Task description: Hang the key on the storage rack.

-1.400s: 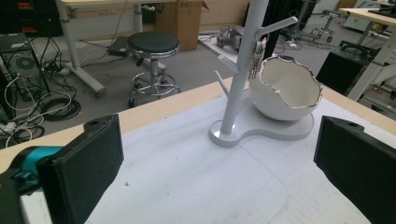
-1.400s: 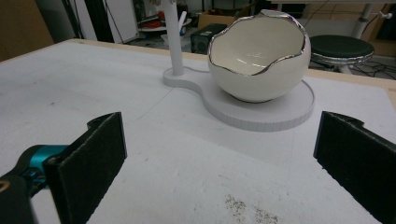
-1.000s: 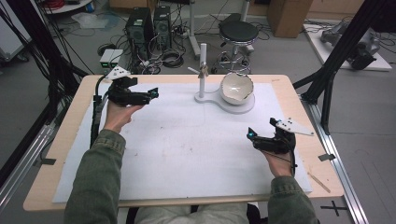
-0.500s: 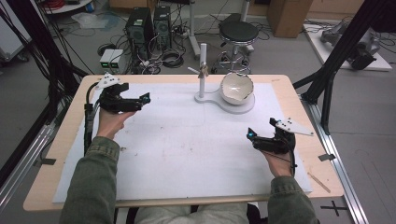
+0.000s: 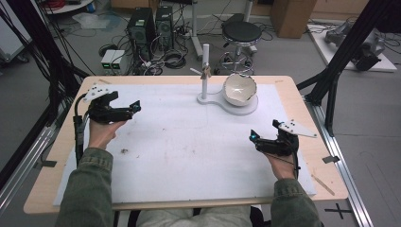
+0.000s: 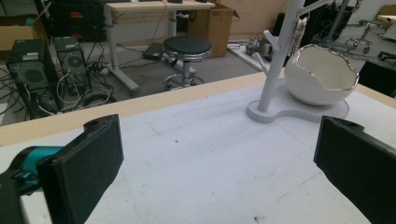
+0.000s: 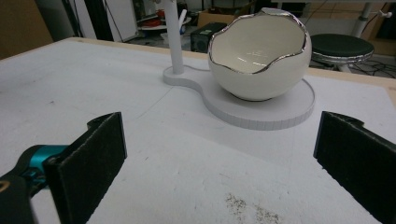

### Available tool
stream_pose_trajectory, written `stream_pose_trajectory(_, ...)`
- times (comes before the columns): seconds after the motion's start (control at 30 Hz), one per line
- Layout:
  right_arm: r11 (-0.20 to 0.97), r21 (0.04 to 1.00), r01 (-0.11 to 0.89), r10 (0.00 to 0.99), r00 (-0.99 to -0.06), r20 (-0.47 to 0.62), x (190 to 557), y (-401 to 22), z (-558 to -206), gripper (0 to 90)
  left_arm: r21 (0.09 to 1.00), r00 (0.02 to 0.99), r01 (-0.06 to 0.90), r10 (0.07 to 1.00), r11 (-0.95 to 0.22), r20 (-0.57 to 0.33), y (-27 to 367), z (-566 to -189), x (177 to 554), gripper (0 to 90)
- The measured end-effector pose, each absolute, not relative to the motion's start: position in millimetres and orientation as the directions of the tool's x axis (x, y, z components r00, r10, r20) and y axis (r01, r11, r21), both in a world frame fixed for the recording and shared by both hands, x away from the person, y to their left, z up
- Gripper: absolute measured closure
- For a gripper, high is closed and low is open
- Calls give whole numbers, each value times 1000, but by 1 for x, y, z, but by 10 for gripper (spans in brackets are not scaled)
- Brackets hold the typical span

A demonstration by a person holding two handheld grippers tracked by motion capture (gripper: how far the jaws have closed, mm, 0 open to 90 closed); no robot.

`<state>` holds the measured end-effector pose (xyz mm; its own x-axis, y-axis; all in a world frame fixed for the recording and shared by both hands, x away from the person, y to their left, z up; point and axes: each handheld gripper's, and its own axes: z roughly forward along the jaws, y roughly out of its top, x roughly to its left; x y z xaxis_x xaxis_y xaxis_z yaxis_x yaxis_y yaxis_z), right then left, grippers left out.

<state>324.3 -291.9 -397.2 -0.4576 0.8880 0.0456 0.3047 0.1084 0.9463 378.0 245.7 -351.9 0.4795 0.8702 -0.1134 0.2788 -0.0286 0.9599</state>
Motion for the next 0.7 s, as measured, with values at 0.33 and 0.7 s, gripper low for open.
stream_pose_trajectory(0.33,103,947,304,891,-452,48,324,-293,-397,14,965,429,263,895,3,-119,270,-358,364,18)
stream_pose_trajectory(0.7,99,948,304,893,-447,50,323,-295,-397,14,966,392,256,910,34,-136,285,-369,353,18)
